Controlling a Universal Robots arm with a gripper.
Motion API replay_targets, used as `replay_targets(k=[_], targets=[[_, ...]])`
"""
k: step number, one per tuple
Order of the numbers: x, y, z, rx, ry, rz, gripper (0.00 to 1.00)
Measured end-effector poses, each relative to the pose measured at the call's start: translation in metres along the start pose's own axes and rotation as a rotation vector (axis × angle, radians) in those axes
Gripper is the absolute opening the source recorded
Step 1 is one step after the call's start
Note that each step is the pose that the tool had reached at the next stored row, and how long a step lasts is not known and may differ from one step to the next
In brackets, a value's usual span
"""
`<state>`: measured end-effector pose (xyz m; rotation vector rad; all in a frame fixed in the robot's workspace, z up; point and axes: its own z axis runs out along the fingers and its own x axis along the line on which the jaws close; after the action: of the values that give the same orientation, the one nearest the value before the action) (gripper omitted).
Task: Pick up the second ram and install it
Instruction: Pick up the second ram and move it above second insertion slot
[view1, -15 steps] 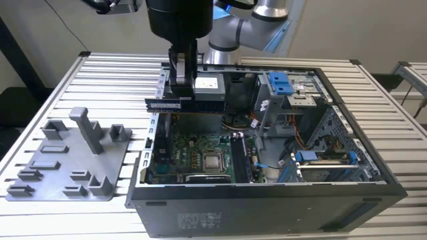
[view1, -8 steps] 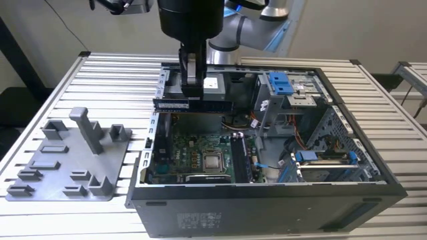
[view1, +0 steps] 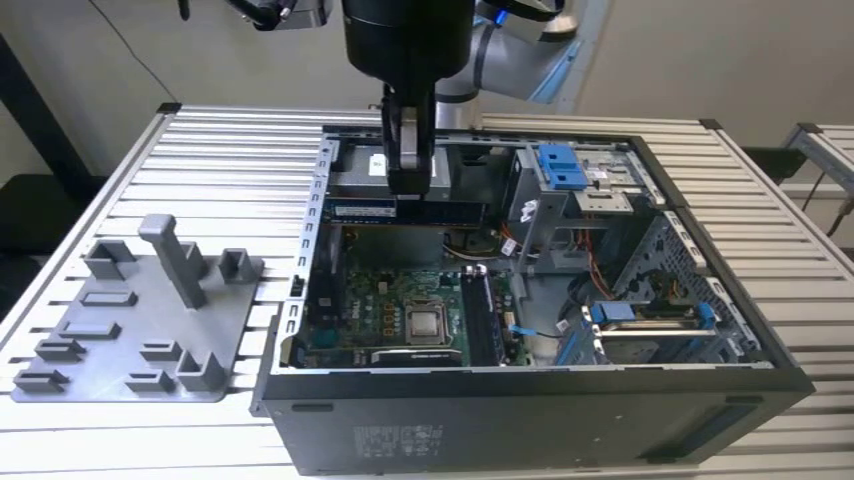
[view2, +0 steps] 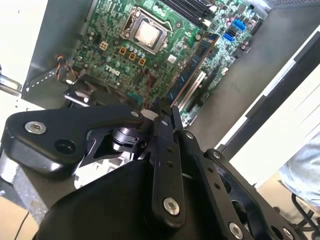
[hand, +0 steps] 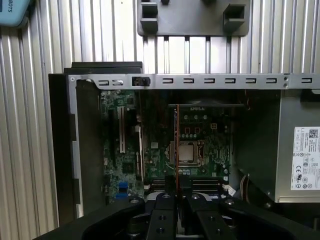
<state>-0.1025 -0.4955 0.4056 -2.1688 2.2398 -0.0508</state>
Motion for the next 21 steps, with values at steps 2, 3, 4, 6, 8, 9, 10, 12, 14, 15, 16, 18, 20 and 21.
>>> replay_targets(k=[2,3,4,6,8,9,10,12,14,15,16,18,20,21], targets=[[-0.0001,-0.0037,0.0001,0.0,0.0,0.0,0.14],[-0.0002,-0.0054,0.0002,0.0,0.0,0.0,0.14],[-0.0002,-0.0073,0.0003,0.0,0.0,0.0,0.14],[-0.0003,-0.0108,0.0005,0.0,-0.0001,0.0,0.14],[-0.0005,-0.0144,0.0006,0.0,0.0,0.0,0.14],[-0.0005,-0.0161,0.0007,0.0,0.0,0.0,0.14],[-0.0006,-0.0179,0.0007,0.0,-0.0001,0.0,0.14],[-0.0007,-0.0216,0.0009,0.0,0.0,0.0,0.14],[-0.0008,-0.0252,0.001,0.0,0.0,0.0,0.14],[-0.0009,-0.0269,0.0011,0.0,0.0,0.0,0.14],[-0.0009,-0.0286,0.0012,0.0,0.0,0.0,0.14],[-0.001,-0.0319,0.0013,0.0,-0.0001,0.0,0.14],[-0.0011,-0.0354,0.0014,0.0,-0.0001,0.0,0.14],[-0.0012,-0.0372,0.0015,0.0,-0.0001,0.0,0.14]])
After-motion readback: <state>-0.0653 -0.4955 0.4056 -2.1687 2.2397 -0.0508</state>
